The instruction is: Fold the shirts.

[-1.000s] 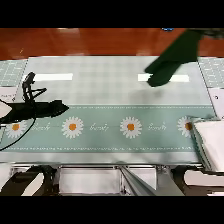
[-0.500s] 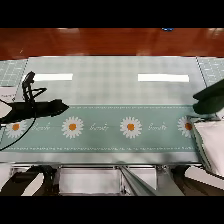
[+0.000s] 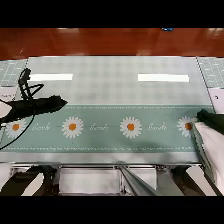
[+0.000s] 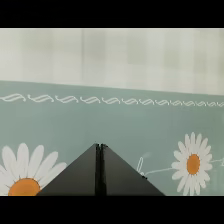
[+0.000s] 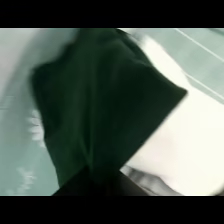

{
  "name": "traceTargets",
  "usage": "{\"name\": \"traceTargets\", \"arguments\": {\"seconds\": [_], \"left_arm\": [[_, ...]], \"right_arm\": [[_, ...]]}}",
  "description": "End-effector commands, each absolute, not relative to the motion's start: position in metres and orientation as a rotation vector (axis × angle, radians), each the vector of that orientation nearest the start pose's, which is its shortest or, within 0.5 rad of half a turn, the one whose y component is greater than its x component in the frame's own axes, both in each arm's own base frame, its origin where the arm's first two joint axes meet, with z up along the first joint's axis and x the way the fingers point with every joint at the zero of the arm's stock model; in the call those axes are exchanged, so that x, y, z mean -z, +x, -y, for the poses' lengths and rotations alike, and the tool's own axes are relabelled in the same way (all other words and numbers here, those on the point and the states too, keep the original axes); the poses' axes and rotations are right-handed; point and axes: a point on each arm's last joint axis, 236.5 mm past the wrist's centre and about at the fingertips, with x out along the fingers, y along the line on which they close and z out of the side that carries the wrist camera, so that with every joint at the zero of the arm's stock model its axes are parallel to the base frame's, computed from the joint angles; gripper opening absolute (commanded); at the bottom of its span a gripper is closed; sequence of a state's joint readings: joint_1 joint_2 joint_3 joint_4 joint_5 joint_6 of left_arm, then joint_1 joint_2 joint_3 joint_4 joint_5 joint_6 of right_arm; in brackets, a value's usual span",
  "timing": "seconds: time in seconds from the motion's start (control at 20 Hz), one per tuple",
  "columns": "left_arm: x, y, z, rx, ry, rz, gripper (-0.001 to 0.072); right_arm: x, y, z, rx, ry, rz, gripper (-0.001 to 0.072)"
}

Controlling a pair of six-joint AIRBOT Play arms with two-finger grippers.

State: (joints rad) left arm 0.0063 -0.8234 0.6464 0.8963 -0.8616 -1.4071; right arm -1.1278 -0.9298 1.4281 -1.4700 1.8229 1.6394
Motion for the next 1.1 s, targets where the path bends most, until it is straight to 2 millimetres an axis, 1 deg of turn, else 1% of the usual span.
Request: {"name": "traceTargets", "arguments": {"seconds": [0.0,0.05,0.15,0.2,0.25,0.3,0.35,0.4,0.45,0.5,0.55,0.6,0.65,0.7,0.75,0.8,0.85,0.9,0.95,1.0,1.05], "left_arm": [[-0.043,0.332,0.103,0.278,-0.519,-0.898,0.0022],[-0.044,0.334,0.102,0.273,-0.519,-0.888,0.0022],[-0.049,0.342,0.097,0.256,-0.519,-0.847,0.0022],[-0.055,0.350,0.092,0.237,-0.519,-0.804,0.0022],[-0.065,0.359,0.087,0.230,-0.505,-0.759,0.0022],[-0.080,0.368,0.085,0.239,-0.477,-0.715,0.0022],[-0.101,0.380,0.085,0.248,-0.465,-0.670,0.0022],[-0.127,0.393,0.085,0.260,-0.457,-0.623,0.0022],[-0.151,0.404,0.088,0.279,-0.448,-0.587,0.0022],[-0.177,0.414,0.096,0.316,-0.434,-0.568,0.0021],[-0.197,0.419,0.109,0.369,-0.422,-0.573,0.0021],[-0.211,0.419,0.131,0.447,-0.401,-0.610,0.0021],[-0.216,0.412,0.156,0.532,-0.363,-0.674,0.0021],[-0.211,0.403,0.181,0.618,-0.321,-0.754,0.0021],[-0.197,0.394,0.198,0.669,-0.258,-0.829,0.0020],[-0.170,0.390,0.201,0.651,-0.187,-0.917,0.0020],[-0.138,0.389,0.189,0.553,-0.137,-1.007,0.0021],[-0.103,0.387,0.164,0.412,-0.091,-1.100,0.0021],[-0.074,0.378,0.143,0.291,-0.089,-1.188,0.0022],[-0.057,0.370,0.137,0.256,-0.109,-1.239,0.0022],[-0.045,0.363,0.136,0.252,-0.109,-1.269,0.0022]], "right_arm": [[-0.147,0.062,0.198,1.096,0.897,-1.201,0.0289],[-0.144,0.060,0.195,1.094,0.896,-1.208,0.0409],[-0.144,0.060,0.193,1.094,0.897,-1.209,0.0408],[-0.144,0.060,0.193,1.092,0.897,-1.206,0.0408],[-0.144,0.064,0.192,1.077,0.905,-1.197,0.0406],[-0.143,0.080,0.188,1.016,0.934,-1.166,0.0355],[-0.146,0.113,0.181,0.879,0.983,-1.096,0.0134],[-0.159,0.167,0.168,0.652,1.020,-0.981,0.0029],[-0.181,0.219,0.153,0.446,1.040,-0.862,0.0029],[-0.206,0.267,0.132,0.256,1.024,-0.755,0.0028],[-0.227,0.310,0.103,0.093,0.944,-0.680,0.0029],[-0.236,0.340,0.070,-0.015,0.834,-0.660,0.0029],[-0.230,0.364,0.029,-0.092,0.714,-0.690,0.0029],[-0.203,0.375,-0.004,-0.099,0.590,-0.785,0.0029],[-0.167,0.378,-0.024,-0.064,0.474,-0.910,0.0029],[-0.133,0.377,-0.044,-0.058,0.345,-1.027,0.0029],[-0.100,0.376,-0.057,-0.059,0.176,-1.127,0.0029],[-0.067,0.372,-0.056,-0.013,0.018,-1.228,0.0029],[-0.041,0.364,-0.047,0.050,-0.087,-1.335,0.0029],[-0.019,0.349,-0.041,0.098,-0.129,-1.453,0.0029],[-0.003,0.338,-0.040,0.109,-0.139,-1.545,0.0028]]}}
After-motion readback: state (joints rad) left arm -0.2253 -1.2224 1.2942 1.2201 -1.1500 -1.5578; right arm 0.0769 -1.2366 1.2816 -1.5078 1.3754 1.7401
